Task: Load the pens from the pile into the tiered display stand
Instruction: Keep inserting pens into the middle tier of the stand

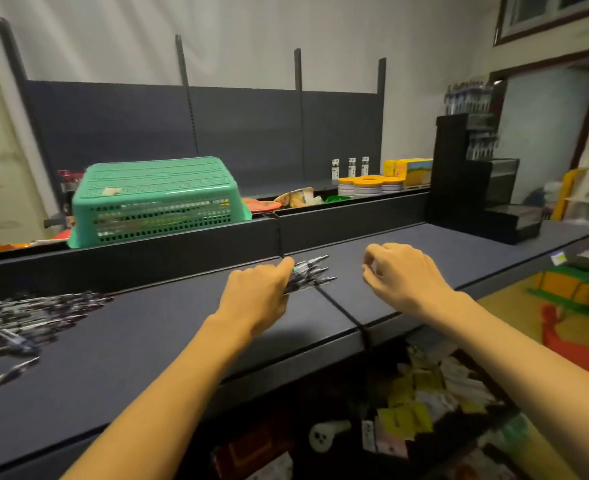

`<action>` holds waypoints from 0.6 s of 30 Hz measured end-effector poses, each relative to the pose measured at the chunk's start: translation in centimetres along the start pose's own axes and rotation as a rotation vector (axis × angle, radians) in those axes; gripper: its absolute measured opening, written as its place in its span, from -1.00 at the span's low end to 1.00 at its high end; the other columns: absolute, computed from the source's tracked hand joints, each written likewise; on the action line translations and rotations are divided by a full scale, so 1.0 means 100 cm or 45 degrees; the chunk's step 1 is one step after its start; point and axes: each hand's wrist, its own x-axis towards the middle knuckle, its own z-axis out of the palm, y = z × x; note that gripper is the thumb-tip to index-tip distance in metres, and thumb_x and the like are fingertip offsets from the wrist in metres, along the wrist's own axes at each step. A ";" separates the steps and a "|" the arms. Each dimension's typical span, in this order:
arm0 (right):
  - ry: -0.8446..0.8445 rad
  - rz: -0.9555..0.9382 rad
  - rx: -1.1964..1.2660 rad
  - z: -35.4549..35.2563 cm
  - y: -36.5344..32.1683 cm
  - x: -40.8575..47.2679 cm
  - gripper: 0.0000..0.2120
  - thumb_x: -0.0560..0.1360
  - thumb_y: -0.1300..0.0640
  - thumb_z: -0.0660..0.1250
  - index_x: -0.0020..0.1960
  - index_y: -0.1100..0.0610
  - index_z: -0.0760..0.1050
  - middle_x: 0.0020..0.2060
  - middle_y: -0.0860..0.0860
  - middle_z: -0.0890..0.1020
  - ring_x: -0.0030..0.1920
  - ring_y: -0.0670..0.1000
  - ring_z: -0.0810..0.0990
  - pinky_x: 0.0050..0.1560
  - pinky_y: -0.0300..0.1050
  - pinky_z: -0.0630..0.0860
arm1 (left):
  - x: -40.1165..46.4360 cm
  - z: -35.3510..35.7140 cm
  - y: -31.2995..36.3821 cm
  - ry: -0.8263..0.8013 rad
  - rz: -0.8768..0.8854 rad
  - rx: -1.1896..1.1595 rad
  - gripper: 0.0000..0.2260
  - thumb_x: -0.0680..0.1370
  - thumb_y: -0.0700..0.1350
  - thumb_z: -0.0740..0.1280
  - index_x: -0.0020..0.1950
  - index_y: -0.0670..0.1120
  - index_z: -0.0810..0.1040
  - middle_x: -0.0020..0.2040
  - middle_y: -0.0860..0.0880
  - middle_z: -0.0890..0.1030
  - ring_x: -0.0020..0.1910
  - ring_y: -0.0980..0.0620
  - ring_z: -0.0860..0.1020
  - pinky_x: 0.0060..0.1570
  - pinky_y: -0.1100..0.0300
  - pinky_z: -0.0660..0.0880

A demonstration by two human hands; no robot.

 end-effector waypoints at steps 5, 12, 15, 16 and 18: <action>-0.031 0.059 0.046 -0.008 0.086 -0.005 -0.80 0.59 0.00 0.21 0.08 0.09 0.50 -0.06 0.05 0.61 -0.10 0.06 0.56 -0.07 0.00 0.57 | 0.049 0.012 0.071 -0.021 0.037 0.033 -0.89 0.55 -0.14 0.20 0.06 -0.02 0.31 -0.09 -0.01 0.58 -0.13 -0.18 0.56 -0.33 0.13 0.21; -0.069 0.106 0.036 0.003 0.201 0.006 -0.82 0.59 -0.01 0.21 0.08 0.07 0.49 -0.07 0.01 0.60 -0.12 -0.01 0.55 -0.16 -0.19 0.46 | 0.134 0.054 0.148 0.009 0.105 -0.015 -0.92 0.58 -0.07 0.20 0.04 -0.02 0.34 -0.12 0.00 0.60 -0.20 -0.12 0.56 -0.33 0.15 0.32; -0.078 0.136 -0.025 0.007 0.261 0.017 -0.82 0.59 0.00 0.21 0.08 0.06 0.49 -0.06 0.01 0.59 -0.12 -0.02 0.55 -0.17 -0.19 0.46 | 0.180 0.081 0.180 0.060 0.110 -0.060 -0.90 0.57 -0.06 0.22 0.04 -0.04 0.38 -0.14 -0.02 0.62 -0.22 -0.12 0.57 -0.30 0.12 0.48; -0.079 0.150 -0.042 0.007 0.280 0.022 -0.82 0.60 0.00 0.21 0.08 0.07 0.49 -0.06 0.01 0.59 -0.12 -0.02 0.55 -0.18 -0.20 0.44 | 0.197 0.089 0.191 0.076 0.117 -0.072 -0.90 0.57 -0.06 0.22 0.04 -0.04 0.39 -0.14 -0.02 0.62 -0.22 -0.12 0.58 -0.30 0.13 0.48; -0.098 0.174 -0.059 0.007 0.318 0.033 -0.82 0.59 0.00 0.20 0.09 0.06 0.49 -0.05 0.01 0.59 -0.10 -0.02 0.55 -0.17 -0.18 0.46 | 0.231 0.103 0.216 0.099 0.124 -0.100 -0.90 0.58 -0.05 0.21 0.04 -0.05 0.39 -0.14 -0.01 0.62 -0.21 -0.12 0.58 -0.31 0.15 0.42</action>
